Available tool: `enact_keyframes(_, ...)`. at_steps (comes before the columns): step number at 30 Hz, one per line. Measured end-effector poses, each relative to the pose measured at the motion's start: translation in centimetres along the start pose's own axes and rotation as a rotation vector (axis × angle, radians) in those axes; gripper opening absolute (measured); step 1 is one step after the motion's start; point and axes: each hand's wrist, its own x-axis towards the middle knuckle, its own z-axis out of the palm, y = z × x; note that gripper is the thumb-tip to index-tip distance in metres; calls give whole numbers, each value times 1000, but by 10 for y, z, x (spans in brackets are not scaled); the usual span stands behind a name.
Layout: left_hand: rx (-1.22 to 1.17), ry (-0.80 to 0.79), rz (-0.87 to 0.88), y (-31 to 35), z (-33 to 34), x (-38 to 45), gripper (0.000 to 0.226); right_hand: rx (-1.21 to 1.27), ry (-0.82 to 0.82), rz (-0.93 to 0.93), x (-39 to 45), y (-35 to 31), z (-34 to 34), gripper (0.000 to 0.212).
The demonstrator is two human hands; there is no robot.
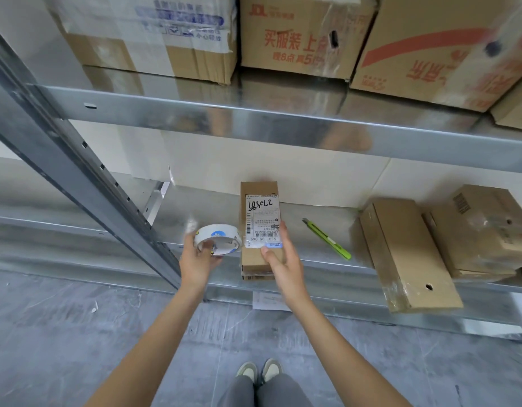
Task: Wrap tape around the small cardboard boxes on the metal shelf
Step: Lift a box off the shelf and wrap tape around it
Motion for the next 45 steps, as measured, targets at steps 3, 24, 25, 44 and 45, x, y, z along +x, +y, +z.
enact_keyframes(3,-452,-85,-299,-9,18,-8,31,-108,-23,-37,0,0,-3,61)
enact_keyframes(24,-409,-222,-364,-17,29,-5,35,-1287,-94,-186,4,-14,41,63)
enact_keyframes(25,-402,-218,-358,-18,29,-5,36,-1289,-88,-185,4,-14,41,63)
enact_keyframes(44,-35,-44,188,16,48,-37,25,-606,83,-191,-6,-21,28,61)
enact_keyframes(45,65,-23,289,17,51,-40,23,-458,136,-205,-9,-18,27,56)
